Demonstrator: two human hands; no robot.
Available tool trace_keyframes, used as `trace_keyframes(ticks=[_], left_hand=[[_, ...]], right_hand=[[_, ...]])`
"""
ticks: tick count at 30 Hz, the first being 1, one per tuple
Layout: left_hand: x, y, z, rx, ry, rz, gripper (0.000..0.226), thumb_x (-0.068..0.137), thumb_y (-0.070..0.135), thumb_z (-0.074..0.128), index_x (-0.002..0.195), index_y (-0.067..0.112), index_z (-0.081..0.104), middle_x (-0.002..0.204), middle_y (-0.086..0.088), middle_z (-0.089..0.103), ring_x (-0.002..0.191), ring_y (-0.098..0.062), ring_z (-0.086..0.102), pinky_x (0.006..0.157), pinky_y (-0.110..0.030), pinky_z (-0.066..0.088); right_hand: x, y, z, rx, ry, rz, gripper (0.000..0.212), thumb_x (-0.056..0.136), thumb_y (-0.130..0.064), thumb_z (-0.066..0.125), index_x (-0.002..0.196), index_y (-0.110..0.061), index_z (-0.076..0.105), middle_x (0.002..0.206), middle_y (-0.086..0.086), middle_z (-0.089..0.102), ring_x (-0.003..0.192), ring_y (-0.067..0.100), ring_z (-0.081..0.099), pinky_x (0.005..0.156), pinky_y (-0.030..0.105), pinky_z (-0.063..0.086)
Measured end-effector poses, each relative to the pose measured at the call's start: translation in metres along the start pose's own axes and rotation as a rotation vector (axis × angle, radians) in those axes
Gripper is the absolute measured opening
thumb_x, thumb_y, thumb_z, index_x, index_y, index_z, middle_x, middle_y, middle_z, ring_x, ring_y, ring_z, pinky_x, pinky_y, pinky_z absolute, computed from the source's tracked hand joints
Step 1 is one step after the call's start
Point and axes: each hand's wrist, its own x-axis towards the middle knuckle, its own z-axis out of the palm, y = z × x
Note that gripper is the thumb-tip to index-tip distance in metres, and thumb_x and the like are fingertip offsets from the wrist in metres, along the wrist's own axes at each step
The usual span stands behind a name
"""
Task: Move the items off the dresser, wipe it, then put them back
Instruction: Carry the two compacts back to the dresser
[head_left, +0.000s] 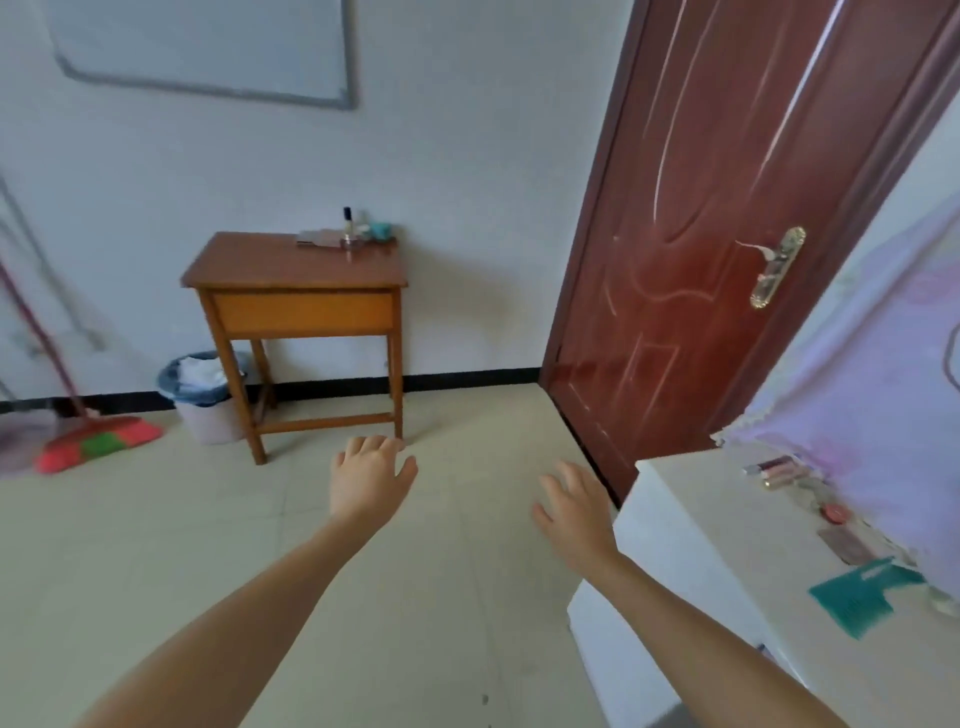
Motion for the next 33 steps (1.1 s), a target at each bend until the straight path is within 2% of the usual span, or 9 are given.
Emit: trace_keyframes(ticks=[3,4,6,8,11,15,21,27,33], left_hand=[[-0.007,-0.064,-0.045,0.008,0.097,-0.1,0.036,0.094,0.035,0.043,0.122,0.017,0.056,0.131,-0.001,0.053,0.126,-0.022,0.038,0.104,-0.037,0.03],[-0.01,-0.082,-0.057,0.006,0.126,-0.134,0.034,0.093,0.033,0.045,0.119,0.017,0.058,0.128,-0.002,0.055,0.124,-0.023,0.039,0.102,-0.037,0.032],[-0.017,-0.112,-0.078,0.002,0.181,-0.207,0.031,0.092,0.031,0.046,0.114,0.015,0.06,0.124,-0.004,0.057,0.12,-0.024,0.041,0.098,-0.036,0.033],[-0.024,-0.134,-0.096,0.005,0.23,-0.262,0.031,0.093,0.03,0.045,0.115,0.014,0.059,0.125,-0.005,0.056,0.12,-0.025,0.04,0.098,-0.036,0.033],[-0.027,-0.16,-0.119,0.034,0.282,-0.324,0.03,0.094,0.029,0.044,0.114,0.014,0.059,0.124,-0.005,0.057,0.12,-0.025,0.04,0.098,-0.035,0.032],[-0.009,-0.198,-0.146,0.091,0.348,-0.393,0.03,0.092,0.031,0.044,0.112,0.017,0.06,0.122,-0.003,0.057,0.118,-0.024,0.041,0.097,-0.036,0.032],[0.056,-0.231,-0.173,0.161,0.411,-0.422,0.035,0.093,0.033,0.042,0.122,0.017,0.055,0.129,-0.002,0.054,0.125,-0.022,0.037,0.101,-0.036,0.029],[0.152,-0.237,-0.18,0.206,0.37,-0.39,0.037,0.096,0.034,0.038,0.127,0.019,0.05,0.136,0.002,0.048,0.129,-0.017,0.034,0.104,-0.033,0.026],[0.21,-0.272,-0.158,0.071,0.425,-0.477,0.034,0.094,0.031,0.043,0.124,0.019,0.054,0.13,0.003,0.052,0.124,-0.017,0.037,0.102,-0.031,0.027]], right_hand=[[0.035,-0.075,-0.004,0.057,-0.024,-0.08,0.032,0.072,-0.032,0.037,0.062,-0.01,0.058,0.078,0.007,0.059,0.08,0.026,0.061,0.064,0.035,0.05],[0.044,-0.097,-0.004,0.089,-0.045,-0.11,0.035,0.076,-0.031,0.036,0.071,-0.008,0.062,0.09,0.011,0.061,0.09,0.03,0.061,0.074,0.039,0.049],[0.059,-0.137,-0.006,0.117,-0.134,-0.187,0.035,0.089,-0.028,0.037,0.102,-0.007,0.062,0.125,0.015,0.051,0.121,0.031,0.045,0.098,0.041,0.034],[0.075,-0.166,-0.001,0.132,-0.158,-0.27,0.035,0.094,-0.028,0.039,0.118,-0.009,0.055,0.14,0.011,0.038,0.132,0.025,0.03,0.104,0.036,0.025],[0.102,-0.204,0.006,0.205,-0.126,-0.376,0.034,0.095,-0.029,0.041,0.12,-0.011,0.055,0.143,0.01,0.036,0.136,0.023,0.025,0.107,0.035,0.023],[0.148,-0.244,0.009,0.246,-0.076,-0.469,0.035,0.095,-0.031,0.043,0.121,-0.011,0.055,0.138,0.009,0.041,0.134,0.023,0.03,0.106,0.035,0.024],[0.229,-0.278,0.028,0.267,-0.095,-0.524,0.038,0.095,-0.033,0.041,0.126,-0.014,0.049,0.143,0.008,0.034,0.135,0.023,0.025,0.107,0.037,0.025],[0.331,-0.289,0.051,0.305,-0.143,-0.531,0.04,0.096,-0.035,0.038,0.133,-0.019,0.042,0.149,0.005,0.026,0.139,0.02,0.018,0.109,0.035,0.02],[0.397,-0.303,0.105,0.342,-0.254,-0.536,0.042,0.096,-0.035,0.04,0.134,-0.017,0.041,0.146,0.005,0.031,0.136,0.02,0.024,0.108,0.031,0.024]])
